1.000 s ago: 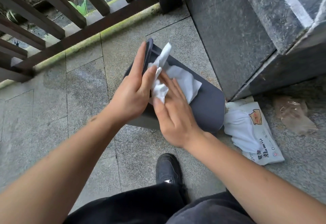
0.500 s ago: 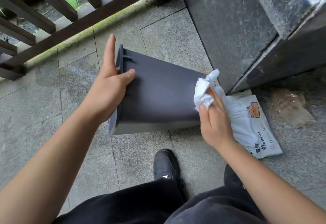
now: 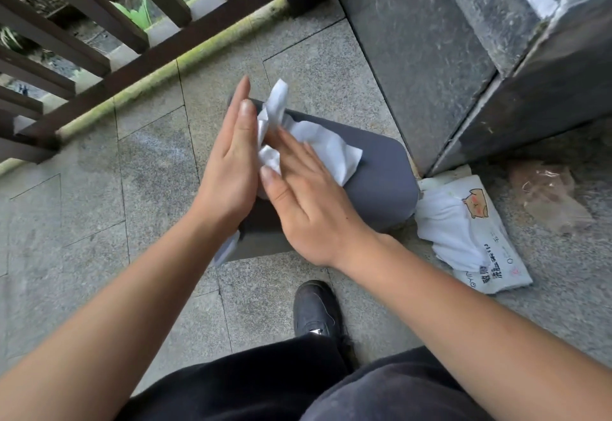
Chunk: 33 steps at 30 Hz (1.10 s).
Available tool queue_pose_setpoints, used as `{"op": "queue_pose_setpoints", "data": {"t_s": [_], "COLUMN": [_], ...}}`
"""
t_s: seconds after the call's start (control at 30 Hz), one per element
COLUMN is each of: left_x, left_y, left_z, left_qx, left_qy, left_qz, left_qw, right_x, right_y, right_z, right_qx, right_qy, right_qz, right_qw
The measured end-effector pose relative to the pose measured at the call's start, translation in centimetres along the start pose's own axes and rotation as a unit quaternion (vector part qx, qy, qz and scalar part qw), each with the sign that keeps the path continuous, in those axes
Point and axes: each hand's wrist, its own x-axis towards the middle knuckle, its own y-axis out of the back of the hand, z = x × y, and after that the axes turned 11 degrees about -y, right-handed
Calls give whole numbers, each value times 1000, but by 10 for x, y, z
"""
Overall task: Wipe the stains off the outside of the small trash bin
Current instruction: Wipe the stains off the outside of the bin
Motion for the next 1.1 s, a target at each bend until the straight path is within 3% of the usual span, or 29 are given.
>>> {"op": "queue_pose_setpoints", "data": {"t_s": [0.23,0.37,0.5,0.63,0.7,0.8,0.97,1.1], "left_x": [7,13,12,6,8,11,9,12], "left_y": [17,20,17,13,11,6,-7,-11], "left_z": [-10,-12,-14,-15,-15,-12,0,4], "left_qx": [-3,72,88,97,96,104,96,41], "left_qy": [78,69,51,29,39,50,30,48], "left_qz": [24,0,7,22,33,35,28,30], "left_qw": [997,995,995,995,994,993,995,998], "right_x": [-41,-69,-87,-75,-58,-26,2,-13], "right_y": [-7,-21,-10,18,23,20,5,-10], "right_z": [52,90,129,148,144,122,64,36], "right_qx": [-212,-252,-237,-124,-81,-102,-83,-107], "right_qy": [161,177,95,-80,-159,-229,-162,-21], "right_qz": [-30,-3,63,110,127,122,101,67], "right_qw": [963,951,965,983,976,960,978,992]}}
